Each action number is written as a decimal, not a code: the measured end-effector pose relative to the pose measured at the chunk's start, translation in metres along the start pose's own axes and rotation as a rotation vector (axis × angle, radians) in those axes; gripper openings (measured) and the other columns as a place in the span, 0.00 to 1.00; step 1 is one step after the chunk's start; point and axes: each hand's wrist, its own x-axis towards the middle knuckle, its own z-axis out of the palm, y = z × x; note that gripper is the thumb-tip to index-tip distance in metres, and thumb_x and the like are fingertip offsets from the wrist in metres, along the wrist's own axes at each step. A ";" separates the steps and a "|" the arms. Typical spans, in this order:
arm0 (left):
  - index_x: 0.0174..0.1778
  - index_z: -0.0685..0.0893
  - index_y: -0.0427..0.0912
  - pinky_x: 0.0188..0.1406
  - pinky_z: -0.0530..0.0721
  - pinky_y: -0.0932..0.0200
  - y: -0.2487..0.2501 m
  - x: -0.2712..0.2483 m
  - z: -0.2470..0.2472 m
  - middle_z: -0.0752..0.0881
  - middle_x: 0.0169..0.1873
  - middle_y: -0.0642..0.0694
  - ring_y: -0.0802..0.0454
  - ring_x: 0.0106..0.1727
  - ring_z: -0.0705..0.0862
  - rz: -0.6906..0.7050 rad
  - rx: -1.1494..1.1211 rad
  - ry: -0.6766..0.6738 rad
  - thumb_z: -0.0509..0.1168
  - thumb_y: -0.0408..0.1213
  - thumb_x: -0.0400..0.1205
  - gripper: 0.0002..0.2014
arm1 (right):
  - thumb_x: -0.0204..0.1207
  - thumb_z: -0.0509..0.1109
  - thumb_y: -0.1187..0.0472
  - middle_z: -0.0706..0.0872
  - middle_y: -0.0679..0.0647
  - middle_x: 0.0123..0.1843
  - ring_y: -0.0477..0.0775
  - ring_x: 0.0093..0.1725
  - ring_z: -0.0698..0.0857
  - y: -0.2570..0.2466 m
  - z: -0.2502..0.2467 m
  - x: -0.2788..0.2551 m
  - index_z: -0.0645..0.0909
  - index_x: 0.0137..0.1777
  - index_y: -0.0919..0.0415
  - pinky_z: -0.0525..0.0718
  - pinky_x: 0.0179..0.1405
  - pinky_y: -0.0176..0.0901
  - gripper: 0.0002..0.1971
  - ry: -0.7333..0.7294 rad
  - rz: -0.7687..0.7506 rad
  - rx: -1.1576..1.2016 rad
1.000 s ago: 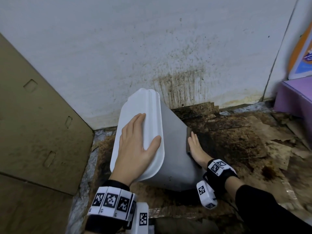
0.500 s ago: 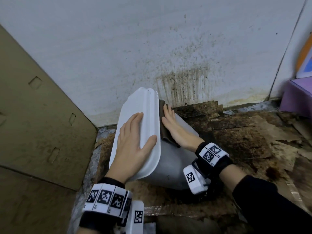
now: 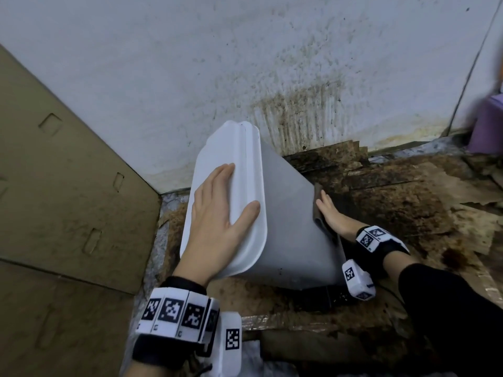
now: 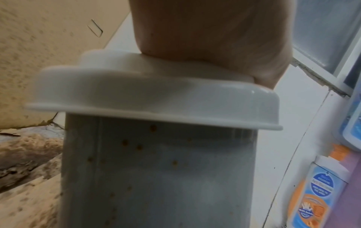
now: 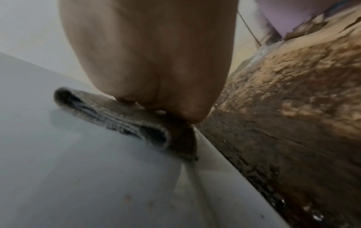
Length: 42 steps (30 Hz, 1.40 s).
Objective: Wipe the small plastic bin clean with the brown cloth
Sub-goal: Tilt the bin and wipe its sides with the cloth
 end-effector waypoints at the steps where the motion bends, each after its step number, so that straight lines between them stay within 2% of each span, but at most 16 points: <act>1: 0.87 0.58 0.57 0.81 0.53 0.57 0.001 0.000 0.001 0.59 0.85 0.59 0.60 0.86 0.55 -0.001 0.000 0.002 0.56 0.64 0.81 0.38 | 0.94 0.44 0.48 0.34 0.53 0.92 0.51 0.91 0.36 0.000 0.002 -0.002 0.35 0.91 0.56 0.37 0.89 0.51 0.31 0.022 0.000 0.009; 3: 0.87 0.59 0.56 0.82 0.54 0.56 0.001 0.000 0.001 0.60 0.85 0.58 0.60 0.86 0.55 -0.006 0.004 0.007 0.56 0.64 0.81 0.38 | 0.95 0.43 0.52 0.34 0.55 0.93 0.54 0.91 0.35 -0.006 0.005 -0.008 0.36 0.91 0.58 0.37 0.89 0.52 0.30 0.050 -0.019 0.017; 7: 0.87 0.60 0.53 0.83 0.55 0.55 -0.001 0.001 -0.001 0.61 0.85 0.55 0.60 0.85 0.56 -0.011 0.006 0.016 0.55 0.64 0.80 0.39 | 0.95 0.40 0.63 0.34 0.60 0.92 0.60 0.91 0.33 -0.027 0.017 -0.031 0.39 0.90 0.66 0.35 0.86 0.48 0.26 0.092 -0.041 0.033; 9: 0.87 0.60 0.53 0.84 0.56 0.54 -0.002 0.001 -0.001 0.62 0.85 0.55 0.59 0.84 0.57 -0.010 -0.001 0.023 0.56 0.63 0.80 0.39 | 0.95 0.42 0.64 0.34 0.61 0.92 0.60 0.91 0.33 -0.039 0.024 -0.044 0.41 0.90 0.66 0.35 0.88 0.50 0.27 0.126 -0.112 0.059; 11: 0.87 0.61 0.53 0.84 0.58 0.51 -0.004 0.001 -0.002 0.63 0.84 0.54 0.57 0.84 0.58 -0.012 -0.006 0.026 0.56 0.63 0.80 0.38 | 0.95 0.43 0.59 0.33 0.53 0.91 0.53 0.90 0.32 -0.058 0.037 -0.061 0.40 0.91 0.63 0.34 0.89 0.49 0.27 0.117 -0.270 -0.001; 13: 0.87 0.61 0.52 0.84 0.60 0.47 -0.005 0.001 -0.002 0.64 0.83 0.53 0.55 0.84 0.59 -0.017 -0.007 0.029 0.57 0.61 0.81 0.37 | 0.95 0.42 0.59 0.31 0.44 0.86 0.47 0.88 0.30 -0.077 0.051 -0.083 0.41 0.91 0.62 0.32 0.89 0.47 0.27 0.132 -0.463 -0.088; 15: 0.86 0.60 0.53 0.84 0.61 0.45 -0.005 0.000 -0.003 0.64 0.83 0.53 0.54 0.83 0.60 -0.024 -0.009 0.023 0.58 0.61 0.81 0.37 | 0.95 0.42 0.57 0.31 0.38 0.84 0.44 0.87 0.29 -0.090 0.063 -0.095 0.37 0.90 0.53 0.32 0.88 0.44 0.27 0.119 -0.561 -0.085; 17: 0.86 0.60 0.53 0.84 0.61 0.43 -0.005 -0.001 -0.004 0.64 0.83 0.54 0.54 0.83 0.59 -0.029 -0.010 0.016 0.57 0.61 0.81 0.37 | 0.95 0.43 0.53 0.32 0.38 0.88 0.42 0.89 0.31 -0.088 0.066 -0.093 0.38 0.90 0.46 0.33 0.87 0.41 0.27 0.128 -0.566 -0.015; 21: 0.86 0.60 0.54 0.84 0.61 0.42 -0.006 -0.002 -0.004 0.64 0.83 0.55 0.55 0.83 0.59 -0.024 0.000 0.012 0.59 0.59 0.83 0.35 | 0.95 0.43 0.49 0.37 0.40 0.92 0.35 0.89 0.35 -0.056 0.060 -0.077 0.39 0.92 0.45 0.37 0.89 0.39 0.28 0.136 -0.565 -0.036; 25: 0.86 0.60 0.56 0.84 0.62 0.41 -0.010 -0.003 -0.006 0.65 0.82 0.56 0.55 0.83 0.60 -0.036 -0.011 0.022 0.57 0.62 0.82 0.36 | 0.95 0.42 0.53 0.33 0.39 0.89 0.42 0.90 0.34 -0.011 0.044 -0.069 0.38 0.91 0.49 0.37 0.90 0.47 0.28 0.153 -0.358 -0.071; 28: 0.86 0.60 0.55 0.84 0.61 0.41 -0.008 -0.003 -0.006 0.64 0.83 0.56 0.55 0.83 0.59 -0.031 -0.010 0.014 0.58 0.61 0.82 0.36 | 0.95 0.42 0.58 0.35 0.47 0.92 0.47 0.91 0.35 0.013 0.039 -0.072 0.39 0.91 0.55 0.33 0.84 0.36 0.27 0.159 -0.218 -0.089; 31: 0.87 0.60 0.53 0.86 0.58 0.44 -0.003 -0.003 -0.003 0.62 0.85 0.56 0.56 0.85 0.57 -0.019 -0.001 0.023 0.58 0.59 0.83 0.36 | 0.95 0.41 0.55 0.37 0.46 0.93 0.44 0.90 0.36 0.014 0.042 -0.070 0.39 0.92 0.51 0.33 0.85 0.38 0.27 0.208 -0.173 -0.019; 34: 0.87 0.59 0.53 0.86 0.57 0.46 0.000 -0.003 -0.003 0.61 0.85 0.56 0.56 0.86 0.56 -0.022 0.007 0.018 0.58 0.58 0.84 0.35 | 0.95 0.41 0.56 0.36 0.47 0.93 0.45 0.90 0.35 0.000 0.052 -0.074 0.38 0.91 0.51 0.33 0.89 0.45 0.27 0.214 -0.189 -0.018; 36: 0.87 0.59 0.53 0.86 0.57 0.46 -0.001 -0.002 -0.003 0.61 0.85 0.56 0.56 0.86 0.57 -0.028 0.008 0.020 0.58 0.58 0.83 0.35 | 0.95 0.41 0.54 0.35 0.45 0.92 0.43 0.90 0.34 -0.019 0.060 -0.084 0.37 0.91 0.48 0.36 0.90 0.50 0.27 0.218 -0.260 0.002; 39: 0.87 0.60 0.52 0.85 0.58 0.47 -0.001 0.000 -0.004 0.62 0.85 0.55 0.55 0.86 0.57 -0.026 0.002 0.026 0.58 0.59 0.83 0.36 | 0.95 0.40 0.54 0.33 0.39 0.90 0.39 0.88 0.32 -0.060 0.072 -0.104 0.37 0.91 0.46 0.34 0.89 0.45 0.27 0.191 -0.460 -0.010; 42: 0.87 0.60 0.52 0.83 0.57 0.52 -0.001 -0.001 -0.003 0.62 0.85 0.54 0.54 0.85 0.58 -0.030 0.016 0.030 0.59 0.58 0.83 0.36 | 0.96 0.41 0.55 0.34 0.36 0.89 0.39 0.89 0.32 -0.088 0.084 -0.129 0.38 0.91 0.47 0.33 0.88 0.42 0.27 0.165 -0.564 -0.016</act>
